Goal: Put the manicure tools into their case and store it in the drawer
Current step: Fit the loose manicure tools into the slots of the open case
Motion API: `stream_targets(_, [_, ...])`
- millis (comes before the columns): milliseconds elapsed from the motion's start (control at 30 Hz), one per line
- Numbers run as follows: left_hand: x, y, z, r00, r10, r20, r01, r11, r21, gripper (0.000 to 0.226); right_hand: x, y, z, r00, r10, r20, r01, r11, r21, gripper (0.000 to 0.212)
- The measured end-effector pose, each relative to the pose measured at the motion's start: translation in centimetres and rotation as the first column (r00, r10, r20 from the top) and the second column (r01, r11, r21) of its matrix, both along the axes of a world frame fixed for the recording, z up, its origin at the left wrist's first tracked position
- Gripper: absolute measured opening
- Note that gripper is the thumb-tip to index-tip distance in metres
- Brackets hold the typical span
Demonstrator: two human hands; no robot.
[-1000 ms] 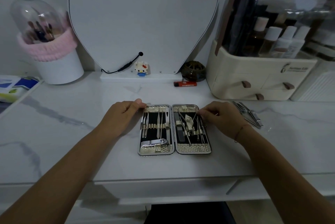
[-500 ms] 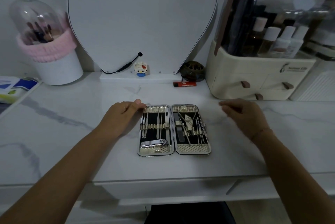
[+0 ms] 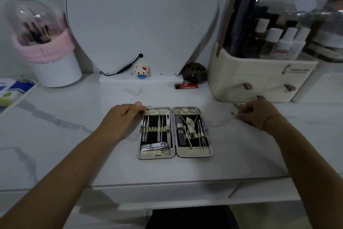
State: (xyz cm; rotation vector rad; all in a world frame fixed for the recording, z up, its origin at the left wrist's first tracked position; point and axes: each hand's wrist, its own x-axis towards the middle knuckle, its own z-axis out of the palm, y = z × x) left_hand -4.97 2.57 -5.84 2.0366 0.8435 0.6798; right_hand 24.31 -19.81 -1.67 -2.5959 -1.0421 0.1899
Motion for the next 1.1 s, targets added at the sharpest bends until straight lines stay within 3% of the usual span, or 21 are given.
stream_targets(100, [0.0,0.0,0.0,1.0,-0.01,-0.003,0.01,1.0,-0.005,0.035,-0.1,0.2,0.0,1.0,0.015,0.008,-0.015,1.0,0.009,0.008])
stream_targets(400, [-0.1,-0.3,0.3,1.0,-0.028,-0.006,0.029,0.999,0.016,0.03,-1.1,0.8,0.4,1.0,-0.016,-0.014,0.019,0.961,0.277,0.011])
stream_targets(500, [0.0,-0.2,0.3,1.0,-0.021,-0.01,0.021,1.0,0.016,0.034,-3.7,2.6,1.8,0.967,0.116,-0.227,0.005,0.881,0.472,0.008])
stream_targets(567, [0.0,-0.3,0.3,1.0,-0.008,-0.009,0.009,1.0,0.022,0.036,-6.2,4.4,2.2,0.869,0.29,-0.4,-0.015,0.825,0.565,0.016])
stream_targets(667, [-0.1,-0.3,0.2,1.0,-0.008,-0.026,0.008,1.0,0.029,0.037,-9.9,7.7,1.9,0.754,0.416,-0.509,-0.076,0.824,0.561,0.015])
stream_targets(767, [-0.2,-0.2,0.2,0.999,-0.021,-0.024,0.022,0.999,0.025,0.038,-12.0,10.4,1.0,0.713,0.417,-0.563,-0.053,0.833,0.55,0.008])
stream_targets(1100, [-0.2,-0.3,0.7,0.998,-0.038,-0.043,0.04,0.998,0.04,0.039,-11.7,12.4,0.1,0.766,0.309,-0.564,0.024,0.863,0.505,0.01])
